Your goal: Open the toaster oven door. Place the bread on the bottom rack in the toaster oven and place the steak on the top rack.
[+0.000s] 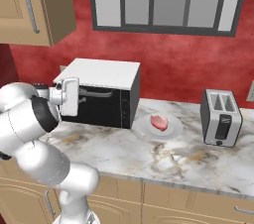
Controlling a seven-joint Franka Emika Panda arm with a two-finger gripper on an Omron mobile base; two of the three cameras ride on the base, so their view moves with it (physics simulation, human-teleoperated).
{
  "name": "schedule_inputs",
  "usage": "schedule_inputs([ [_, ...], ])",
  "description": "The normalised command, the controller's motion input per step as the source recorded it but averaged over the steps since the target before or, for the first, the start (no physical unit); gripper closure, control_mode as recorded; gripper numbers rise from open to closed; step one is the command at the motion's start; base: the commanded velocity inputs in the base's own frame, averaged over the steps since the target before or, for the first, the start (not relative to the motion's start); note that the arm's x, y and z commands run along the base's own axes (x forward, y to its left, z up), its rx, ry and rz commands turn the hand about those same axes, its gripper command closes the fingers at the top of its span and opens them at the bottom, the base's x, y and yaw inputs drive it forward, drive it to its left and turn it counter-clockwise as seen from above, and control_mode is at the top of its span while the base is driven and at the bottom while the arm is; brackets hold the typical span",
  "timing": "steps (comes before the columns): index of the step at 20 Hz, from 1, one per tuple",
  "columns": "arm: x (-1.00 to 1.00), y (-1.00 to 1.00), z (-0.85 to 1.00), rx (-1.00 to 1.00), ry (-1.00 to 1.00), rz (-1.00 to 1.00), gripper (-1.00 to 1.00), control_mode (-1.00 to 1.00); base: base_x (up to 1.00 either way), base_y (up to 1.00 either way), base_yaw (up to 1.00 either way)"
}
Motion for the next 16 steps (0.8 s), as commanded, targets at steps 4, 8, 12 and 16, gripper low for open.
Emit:
schedule_inputs([
  [4,-0.98,0.14,-0.06,0.07,0.64,0.06,1.00,-1.00,0.00,0.00,0.00],
  [8,-1.00,0.02,-0.38,0.01,0.76,0.07,1.00,-1.00,0.00,0.00,0.00],
  [12,-1.00,0.00,-0.49,-0.07,0.87,0.00,1.00,-1.00,0.00,0.00,0.00],
  [16,-0.76,0.02,-0.36,-0.07,0.62,0.06,1.00,-1.00,0.00,0.00,0.00],
])
